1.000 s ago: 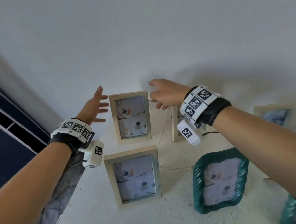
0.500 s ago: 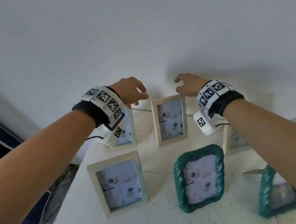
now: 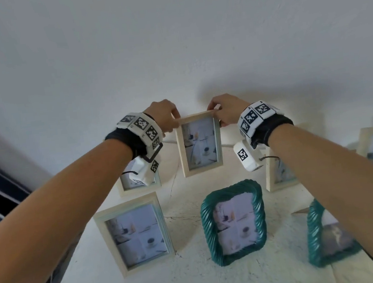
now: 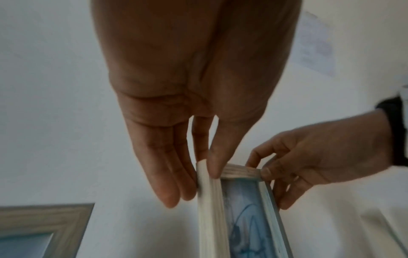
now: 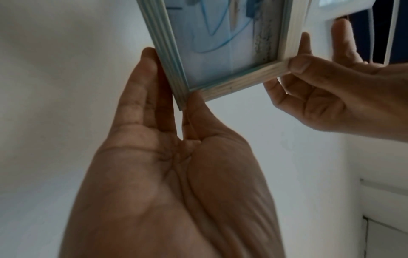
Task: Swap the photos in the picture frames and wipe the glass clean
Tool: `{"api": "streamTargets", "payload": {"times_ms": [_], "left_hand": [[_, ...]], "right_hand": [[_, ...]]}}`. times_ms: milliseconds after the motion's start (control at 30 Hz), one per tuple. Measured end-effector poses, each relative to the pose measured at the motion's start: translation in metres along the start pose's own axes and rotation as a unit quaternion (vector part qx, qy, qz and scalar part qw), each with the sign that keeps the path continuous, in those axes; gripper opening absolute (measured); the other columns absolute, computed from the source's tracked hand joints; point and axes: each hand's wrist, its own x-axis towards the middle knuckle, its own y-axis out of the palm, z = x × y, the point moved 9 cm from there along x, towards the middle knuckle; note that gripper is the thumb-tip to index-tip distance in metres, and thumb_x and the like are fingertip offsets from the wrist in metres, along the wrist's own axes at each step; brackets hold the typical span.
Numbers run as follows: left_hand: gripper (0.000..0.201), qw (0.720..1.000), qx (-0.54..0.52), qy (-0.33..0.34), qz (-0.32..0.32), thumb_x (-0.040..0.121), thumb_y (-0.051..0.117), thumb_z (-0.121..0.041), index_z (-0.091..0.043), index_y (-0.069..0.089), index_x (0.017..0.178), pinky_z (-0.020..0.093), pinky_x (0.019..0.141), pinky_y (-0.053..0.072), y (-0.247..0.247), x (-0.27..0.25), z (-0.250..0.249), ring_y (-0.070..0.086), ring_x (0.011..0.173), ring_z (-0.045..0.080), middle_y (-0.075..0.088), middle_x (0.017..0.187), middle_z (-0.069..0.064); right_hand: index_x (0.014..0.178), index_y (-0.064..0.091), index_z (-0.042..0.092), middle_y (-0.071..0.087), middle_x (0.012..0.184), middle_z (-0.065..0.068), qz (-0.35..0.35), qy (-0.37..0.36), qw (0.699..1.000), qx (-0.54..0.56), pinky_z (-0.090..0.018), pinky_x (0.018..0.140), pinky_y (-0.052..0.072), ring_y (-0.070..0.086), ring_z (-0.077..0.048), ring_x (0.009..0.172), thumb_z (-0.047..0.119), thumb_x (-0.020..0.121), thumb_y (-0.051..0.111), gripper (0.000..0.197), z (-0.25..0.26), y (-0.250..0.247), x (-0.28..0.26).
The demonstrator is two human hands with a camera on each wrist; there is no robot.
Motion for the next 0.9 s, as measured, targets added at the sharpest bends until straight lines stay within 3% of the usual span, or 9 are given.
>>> {"api": "streamTargets", "payload": {"times_ms": [100,167,300,433,533,600,700,767,900], "left_hand": [[0.02,0.993,-0.112,0.022,-0.032,0.096,0.061,-0.017,-0.011,0.06,0.115,0.032,0.067,0.061,-0.026,-0.009,-0.011,0.07,0.089,0.018,0.069,0.1,0.009],[0.021,0.98,-0.181,0.052,-0.067,0.099,0.059,-0.021,-0.009,0.06,0.116,0.034,0.071,0.061,-0.044,-0.022,-0.027,0.07,0.092,0.017,0.068,0.106,0.009],[0.02,0.94,-0.296,0.112,-0.127,0.1,0.056,-0.024,-0.01,0.06,0.113,0.036,0.068,0.062,-0.069,-0.064,-0.062,0.072,0.091,0.018,0.066,0.106,0.008],[0.022,0.918,-0.349,0.151,-0.115,0.102,0.053,-0.023,-0.008,0.06,0.115,0.034,0.066,0.061,-0.063,-0.11,-0.099,0.072,0.09,0.019,0.066,0.106,0.01],[0.027,0.912,-0.367,0.166,-0.081,0.103,0.05,-0.023,-0.003,0.06,0.119,0.037,0.068,0.061,-0.042,-0.142,-0.13,0.071,0.09,0.019,0.068,0.105,0.01],[0.028,0.912,-0.371,0.168,-0.058,0.103,0.05,-0.024,-0.003,0.06,0.119,0.039,0.07,0.062,-0.02,-0.161,-0.152,0.07,0.091,0.02,0.069,0.105,0.01],[0.027,0.91,-0.379,0.165,-0.024,0.102,0.05,-0.023,-0.005,0.061,0.117,0.041,0.071,0.062,0.022,-0.185,-0.183,0.069,0.09,0.02,0.07,0.103,0.009],[0.026,0.906,-0.394,0.157,-0.002,0.101,0.052,-0.023,-0.005,0.062,0.116,0.041,0.069,0.062,0.055,-0.197,-0.205,0.069,0.089,0.021,0.07,0.101,0.01],[0.026,0.904,-0.409,0.121,0.012,0.1,0.053,-0.019,-0.002,0.062,0.117,0.035,0.061,0.061,0.128,-0.214,-0.237,0.069,0.084,0.019,0.068,0.1,0.014]], "right_hand": [[0.112,0.061,0.013,0.063,0.106,-0.014,-0.034,-0.024,0.998,0.054,-0.036,0.075,0.06,0.068,-0.028,0.083,0.018,0.1,0.051,0.016,0.01,-0.034,-0.014],[0.113,0.061,0.012,0.065,0.103,-0.014,-0.076,-0.045,0.99,0.11,-0.035,0.074,0.061,0.07,-0.026,0.08,0.022,0.099,0.054,0.019,0.015,-0.063,-0.031],[0.105,0.068,0.011,0.07,0.092,-0.006,-0.164,-0.075,0.944,0.277,-0.031,0.07,0.059,0.068,-0.015,0.069,0.026,0.092,0.066,0.021,0.013,-0.11,-0.081],[0.094,0.069,0.011,0.067,0.086,-0.006,-0.133,-0.096,0.9,0.403,-0.031,0.072,0.053,0.064,-0.017,0.077,0.024,0.095,0.061,0.016,0.003,-0.119,-0.145],[0.1,0.065,0.014,0.058,0.095,-0.016,-0.064,-0.111,0.882,0.453,-0.043,0.079,0.048,0.056,-0.03,0.085,0.032,0.1,0.051,0.023,-0.014,-0.106,-0.198],[0.106,0.063,0.017,0.058,0.11,-0.022,-0.064,-0.097,0.871,0.477,-0.053,0.092,0.046,0.056,-0.036,0.094,0.043,0.096,0.053,0.029,-0.037,-0.1,-0.232],[0.118,0.056,0.033,0.059,0.13,0.002,-0.108,-0.049,0.863,0.491,-0.033,0.101,0.047,0.06,-0.007,0.108,0.052,0.092,0.048,0.033,-0.081,-0.095,-0.283],[0.127,0.052,0.035,0.058,0.132,0.011,-0.116,-0.033,0.861,0.494,-0.026,0.103,0.046,0.057,0.003,0.115,0.056,0.092,0.047,0.041,-0.112,-0.09,-0.315],[0.133,0.055,0.026,0.056,0.14,-0.002,-0.119,-0.004,0.818,0.562,-0.05,0.112,0.036,0.051,-0.021,0.131,0.06,0.091,0.052,0.054,-0.182,-0.071,-0.362]]}}
